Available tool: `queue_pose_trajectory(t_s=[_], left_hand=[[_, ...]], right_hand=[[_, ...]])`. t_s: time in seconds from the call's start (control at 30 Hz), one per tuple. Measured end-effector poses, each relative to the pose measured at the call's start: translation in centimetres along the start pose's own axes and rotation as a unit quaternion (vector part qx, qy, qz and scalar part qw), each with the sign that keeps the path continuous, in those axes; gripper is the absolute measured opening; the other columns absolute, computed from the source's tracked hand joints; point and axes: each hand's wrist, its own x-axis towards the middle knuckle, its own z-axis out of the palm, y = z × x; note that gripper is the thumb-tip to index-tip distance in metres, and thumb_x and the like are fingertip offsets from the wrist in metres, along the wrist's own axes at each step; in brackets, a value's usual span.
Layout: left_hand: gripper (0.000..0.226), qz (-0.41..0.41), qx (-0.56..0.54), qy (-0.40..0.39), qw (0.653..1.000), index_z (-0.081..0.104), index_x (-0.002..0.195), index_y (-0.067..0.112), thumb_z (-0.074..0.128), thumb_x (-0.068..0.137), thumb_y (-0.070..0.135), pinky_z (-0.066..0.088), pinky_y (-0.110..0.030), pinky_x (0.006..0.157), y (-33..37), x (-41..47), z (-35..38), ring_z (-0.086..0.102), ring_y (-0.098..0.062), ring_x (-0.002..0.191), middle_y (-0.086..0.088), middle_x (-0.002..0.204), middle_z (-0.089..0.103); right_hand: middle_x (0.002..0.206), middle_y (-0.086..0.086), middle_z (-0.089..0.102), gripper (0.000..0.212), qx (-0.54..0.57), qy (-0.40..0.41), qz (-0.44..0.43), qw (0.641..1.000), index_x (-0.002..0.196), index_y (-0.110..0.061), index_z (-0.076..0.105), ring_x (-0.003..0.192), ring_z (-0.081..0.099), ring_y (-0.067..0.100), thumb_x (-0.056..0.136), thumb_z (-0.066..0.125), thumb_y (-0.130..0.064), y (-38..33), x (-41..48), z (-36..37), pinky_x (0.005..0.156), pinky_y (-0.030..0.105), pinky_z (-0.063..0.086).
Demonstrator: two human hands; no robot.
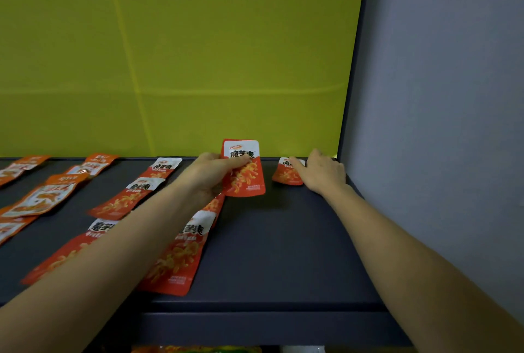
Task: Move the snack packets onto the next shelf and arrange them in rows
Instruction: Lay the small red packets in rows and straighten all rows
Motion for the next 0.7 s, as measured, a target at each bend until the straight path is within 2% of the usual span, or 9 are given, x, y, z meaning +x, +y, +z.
queue_pose_trajectory(t_s=[0.07, 0.17, 0.27, 0.37, 0.43, 0.5, 0.6, 0.67, 0.7], left_hand=[[0.012, 0.016, 0.000, -0.004, 1.000, 0.059, 0.076, 0.010, 0.061, 0.087, 0.015, 0.047, -0.012, 0.039, -0.2, -0.2, 0.6, 0.058, -0.001, 0.037, 0.007, 0.043, 0.062], [0.009, 0.027, -0.006, -0.010, 1.000, 0.062, 0.078, 0.012, 0.062, 0.086, 0.016, 0.051, -0.015, 0.045, -0.6, -0.3, 1.4, 0.060, -0.001, 0.041, 0.007, 0.048, 0.065], [0.009, 0.038, -0.019, -0.005, 0.999, 0.061, 0.079, 0.013, 0.061, 0.087, 0.017, 0.049, -0.014, 0.040, -0.7, -0.5, 2.3, 0.060, -0.001, 0.040, 0.007, 0.048, 0.065], [0.010, 0.044, -0.025, -0.016, 0.999, 0.060, 0.085, 0.011, 0.057, 0.090, 0.019, 0.048, -0.019, 0.036, -0.5, -1.3, 3.4, 0.061, -0.003, 0.040, -0.001, 0.064, 0.065], [0.015, 0.021, -0.057, -0.018, 0.998, 0.058, 0.085, 0.010, 0.053, 0.092, 0.022, 0.051, -0.026, 0.035, -0.1, -2.1, 4.0, 0.063, -0.012, 0.045, -0.006, 0.073, 0.061], [0.019, -0.010, -0.090, -0.011, 0.996, 0.057, 0.083, 0.011, 0.047, 0.093, 0.023, 0.051, -0.028, 0.036, 0.4, -2.9, 4.5, 0.061, -0.016, 0.050, -0.006, 0.073, 0.059], [0.019, 0.011, -0.054, -0.027, 0.998, 0.054, 0.076, 0.010, 0.043, 0.091, 0.007, 0.047, -0.017, 0.036, 0.0, -4.4, 4.6, 0.057, -0.010, 0.045, -0.003, 0.061, 0.060], [0.016, 0.028, -0.007, -0.041, 0.999, 0.054, 0.080, 0.010, 0.044, 0.090, 0.002, 0.046, -0.016, 0.039, -1.3, -5.4, 4.4, 0.058, -0.010, 0.049, -0.002, 0.059, 0.061], [0.015, 0.036, 0.015, -0.052, 0.998, 0.055, 0.082, 0.011, 0.046, 0.090, 0.002, 0.049, -0.020, 0.048, -2.0, -6.0, 4.4, 0.060, -0.012, 0.056, -0.003, 0.066, 0.064]], right_hand=[[0.118, 0.012, 0.059, 0.056, 0.045, 0.002, -0.038, 0.998, 0.107, -0.008, 0.054, 0.111, 0.055, 0.031, 0.094, 0.029, -0.056, -0.2, -0.4, -0.7, 0.094, 0.041, 0.037], [0.090, 0.006, 0.063, 0.051, 0.198, -0.059, -0.099, 0.973, 0.081, -0.015, 0.058, 0.086, 0.057, 0.024, 0.096, 0.025, -0.052, -1.2, -2.0, -2.6, 0.084, 0.037, 0.042], [0.067, -0.002, 0.056, 0.055, 0.278, -0.119, -0.152, 0.941, 0.075, -0.012, 0.061, 0.064, 0.050, 0.014, 0.094, 0.031, -0.054, -2.9, -4.5, -3.9, 0.070, 0.033, 0.040], [0.068, 0.001, 0.056, 0.045, 0.283, -0.110, -0.167, 0.938, 0.068, -0.013, 0.053, 0.066, 0.048, 0.014, 0.093, 0.043, -0.048, -3.3, -5.8, -3.8, 0.064, 0.031, 0.032], [0.069, 0.006, 0.053, 0.039, 0.303, -0.104, -0.165, 0.933, 0.068, -0.014, 0.052, 0.067, 0.046, 0.016, 0.094, 0.046, -0.043, -2.9, -6.0, -4.1, 0.062, 0.030, 0.028], [0.070, 0.007, 0.053, 0.038, 0.332, -0.107, -0.156, 0.924, 0.067, -0.013, 0.052, 0.067, 0.045, 0.016, 0.094, 0.048, -0.039, -2.0, -6.2, -4.8, 0.062, 0.029, 0.028], [0.076, 0.009, 0.064, 0.038, 0.393, -0.059, -0.108, 0.911, 0.064, -0.015, 0.059, 0.072, 0.052, 0.015, 0.094, 0.049, -0.036, 0.0, -5.9, -5.6, 0.069, 0.029, 0.033], [0.088, 0.021, 0.070, 0.040, 0.416, -0.007, -0.065, 0.907, 0.076, -0.004, 0.067, 0.077, 0.055, 0.017, 0.094, 0.050, -0.035, 1.6, -5.3, -6.0, 0.072, 0.029, 0.035], [0.095, 0.024, 0.070, 0.042, 0.425, 0.008, -0.048, 0.904, 0.082, 0.001, 0.067, 0.078, 0.056, 0.019, 0.093, 0.050, -0.036, 2.3, -5.1, -6.2, 0.074, 0.030, 0.036]])
